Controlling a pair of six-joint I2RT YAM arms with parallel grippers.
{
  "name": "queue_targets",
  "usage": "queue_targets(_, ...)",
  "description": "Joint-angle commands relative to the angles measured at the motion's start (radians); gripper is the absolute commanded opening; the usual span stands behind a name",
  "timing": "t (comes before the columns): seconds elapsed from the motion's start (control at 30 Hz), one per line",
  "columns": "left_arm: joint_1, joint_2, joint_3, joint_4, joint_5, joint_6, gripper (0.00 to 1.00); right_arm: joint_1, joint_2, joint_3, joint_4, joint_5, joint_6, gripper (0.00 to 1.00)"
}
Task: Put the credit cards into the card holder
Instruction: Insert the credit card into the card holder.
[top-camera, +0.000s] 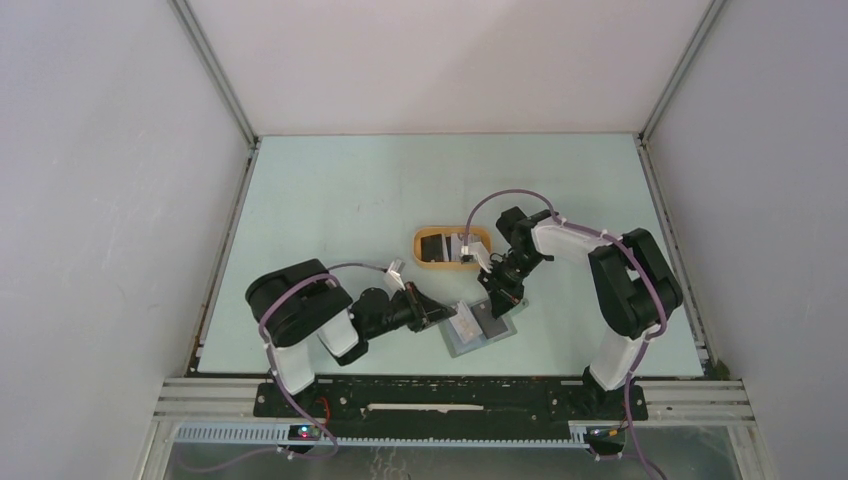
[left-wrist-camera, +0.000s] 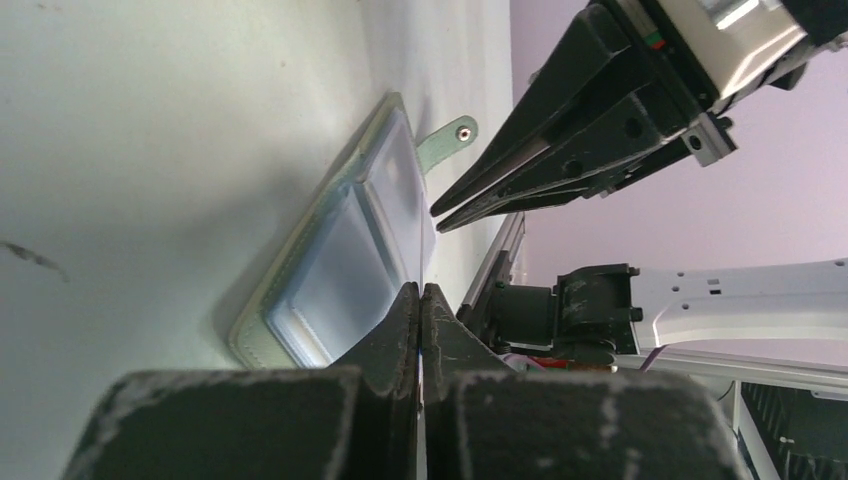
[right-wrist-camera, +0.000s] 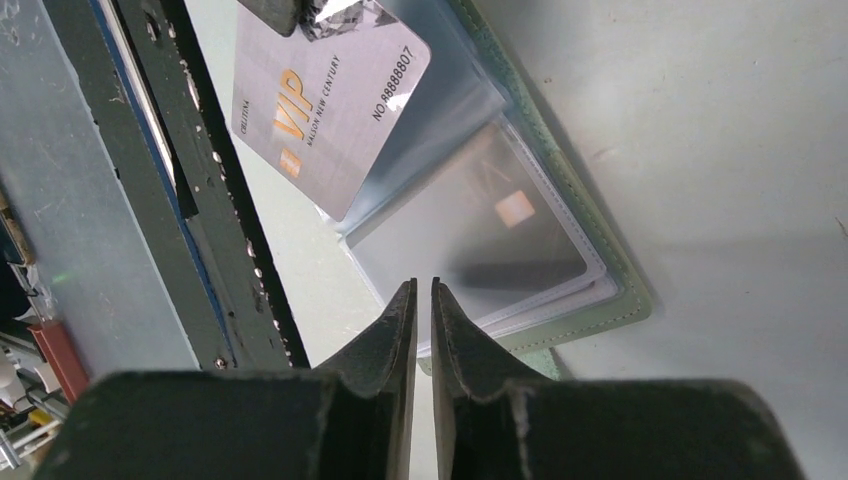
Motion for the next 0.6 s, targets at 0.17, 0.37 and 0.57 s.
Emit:
queue_targets(0.17,0.007,0.05,0.034,0.042,-0.011,0.024,0.0,0.007,0.013,0.034,0.001,0.021,0.017,0.16)
queue_targets(0.37,0.007,0.063,0.046,0.044,0.001,0.021,0.0,0.007,0.011,0.035,0.003,0.022,0.019,0.16)
queue_targets(0.57,0.008,0.067,0.047,0.055,-0.001,0.016,0.0,0.007,0.011,0.036,0.003,0.025,0.022,0.15)
